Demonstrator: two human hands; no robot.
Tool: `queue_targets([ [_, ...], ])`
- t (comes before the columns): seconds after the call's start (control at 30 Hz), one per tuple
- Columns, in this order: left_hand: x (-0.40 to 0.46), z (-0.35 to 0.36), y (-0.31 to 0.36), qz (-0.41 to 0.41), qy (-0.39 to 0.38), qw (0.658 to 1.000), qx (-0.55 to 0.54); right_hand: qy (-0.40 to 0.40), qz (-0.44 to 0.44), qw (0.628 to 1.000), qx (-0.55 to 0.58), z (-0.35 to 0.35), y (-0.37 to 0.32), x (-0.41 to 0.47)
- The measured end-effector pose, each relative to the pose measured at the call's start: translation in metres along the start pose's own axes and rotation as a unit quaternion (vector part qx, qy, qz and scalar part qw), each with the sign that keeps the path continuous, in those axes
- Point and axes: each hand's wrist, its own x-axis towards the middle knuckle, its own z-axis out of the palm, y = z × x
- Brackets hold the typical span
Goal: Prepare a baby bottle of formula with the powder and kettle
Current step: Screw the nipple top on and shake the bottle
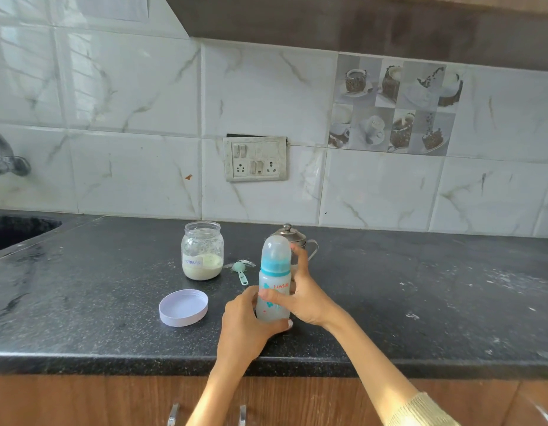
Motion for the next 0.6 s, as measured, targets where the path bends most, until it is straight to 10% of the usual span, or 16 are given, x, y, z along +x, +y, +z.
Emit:
queue_targets([
  [0.6, 0.004, 0.0, -0.002, 0.003, 0.0, 1.0, 0.01, 0.126, 0.032, 0.99, -0.052, 0.012, 0.028, -0.015],
])
